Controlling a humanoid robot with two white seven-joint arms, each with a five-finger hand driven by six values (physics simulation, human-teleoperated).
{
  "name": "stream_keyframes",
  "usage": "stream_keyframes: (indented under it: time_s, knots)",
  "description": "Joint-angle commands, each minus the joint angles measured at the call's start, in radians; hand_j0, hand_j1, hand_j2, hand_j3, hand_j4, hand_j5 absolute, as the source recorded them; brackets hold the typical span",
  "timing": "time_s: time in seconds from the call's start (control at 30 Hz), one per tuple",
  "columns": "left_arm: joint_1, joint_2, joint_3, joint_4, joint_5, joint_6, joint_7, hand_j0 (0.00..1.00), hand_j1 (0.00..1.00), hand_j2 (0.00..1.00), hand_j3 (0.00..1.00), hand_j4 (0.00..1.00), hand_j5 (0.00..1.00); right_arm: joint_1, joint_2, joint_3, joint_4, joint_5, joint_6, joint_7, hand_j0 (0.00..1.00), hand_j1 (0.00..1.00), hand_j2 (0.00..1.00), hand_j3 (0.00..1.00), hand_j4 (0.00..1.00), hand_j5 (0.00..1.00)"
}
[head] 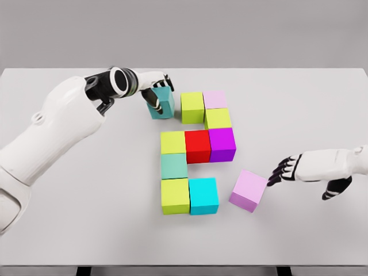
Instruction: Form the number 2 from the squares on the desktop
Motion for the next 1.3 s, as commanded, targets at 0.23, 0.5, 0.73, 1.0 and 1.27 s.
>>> stream_keyframes:
  time_s: [0.23,0.5,0.73,1.0,1.27]
  knots:
    - [-0.002,-0.007,0.001,0.0,-0.011,-0.002,0.002,0.41,0.41,0.41,0.41,0.41,0.41,-0.009,0.017,-0.002,0.015,-0.007,0.002,0.0,1.0,1.0,1.0,1.0,1.0,1.0]
    - [0.0,-0.018,0.001,-0.003,-0.02,-0.002,0.002,0.42,0.42,0.42,0.42,0.42,0.42,-0.023,0.024,-0.011,0.015,-0.029,0.002,0.0,1.0,1.0,1.0,1.0,1.0,1.0]
    - [0.0,-0.024,0.001,0.002,-0.023,-0.002,0.002,0.42,0.42,0.42,0.42,0.42,0.42,-0.031,0.046,-0.011,0.022,-0.047,0.002,0.0,1.0,1.0,1.0,1.0,1.0,1.0]
    - [0.002,-0.03,0.001,0.0,-0.023,-0.002,0.002,0.57,0.57,0.57,0.57,0.57,0.57,-0.031,0.048,-0.019,0.087,-0.069,0.002,0.0,1.0,1.0,1.0,1.0,1.0,1.0]
    - [0.002,-0.03,0.001,-0.008,-0.023,-0.002,0.002,0.71,0.71,0.71,0.71,0.71,0.71,-0.035,0.12,-0.019,0.13,-0.067,0.002,0.0,1.0,1.0,1.0,1.0,1.0,1.0]
